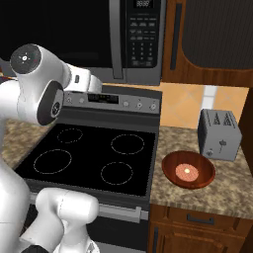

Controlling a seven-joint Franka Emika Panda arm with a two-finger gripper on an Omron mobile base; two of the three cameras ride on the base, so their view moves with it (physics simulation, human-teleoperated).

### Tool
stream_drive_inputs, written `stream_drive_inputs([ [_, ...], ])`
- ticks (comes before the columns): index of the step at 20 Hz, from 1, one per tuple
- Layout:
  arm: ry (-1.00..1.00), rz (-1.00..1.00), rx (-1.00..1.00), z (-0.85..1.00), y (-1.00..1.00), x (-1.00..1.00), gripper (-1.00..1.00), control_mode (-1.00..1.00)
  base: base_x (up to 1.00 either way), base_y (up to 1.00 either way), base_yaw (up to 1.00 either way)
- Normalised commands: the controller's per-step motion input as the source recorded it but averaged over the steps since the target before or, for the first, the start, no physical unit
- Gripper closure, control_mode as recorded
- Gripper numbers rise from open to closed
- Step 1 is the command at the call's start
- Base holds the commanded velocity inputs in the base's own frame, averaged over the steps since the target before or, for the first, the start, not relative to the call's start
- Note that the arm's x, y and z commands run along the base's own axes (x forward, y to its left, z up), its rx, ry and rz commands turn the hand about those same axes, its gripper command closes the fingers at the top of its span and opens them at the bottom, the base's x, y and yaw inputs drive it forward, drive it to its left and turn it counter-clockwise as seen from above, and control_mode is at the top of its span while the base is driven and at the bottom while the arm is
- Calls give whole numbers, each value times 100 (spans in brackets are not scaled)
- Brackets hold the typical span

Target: Open the microwave, place the bowl with waffle inside the microwave, then close the microwave door and turn it on.

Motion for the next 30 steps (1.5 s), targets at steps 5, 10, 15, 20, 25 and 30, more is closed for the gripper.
stream_drive_inputs([
  [5,-7,-11,0,73,-30,0,-100,-100,0,0,0],
  [10,-1,0,3,16,-24,16,-100,-100,0,0,0],
  [15,-1,0,2,10,-42,43,-100,-100,0,0,0],
  [20,-1,0,3,0,-28,47,-100,-100,0,0,0],
  [25,-13,-2,0,0,-2,24,-100,-100,0,0,0],
  [30,-1,-2,0,0,2,61,-100,-100,0,0,0],
])
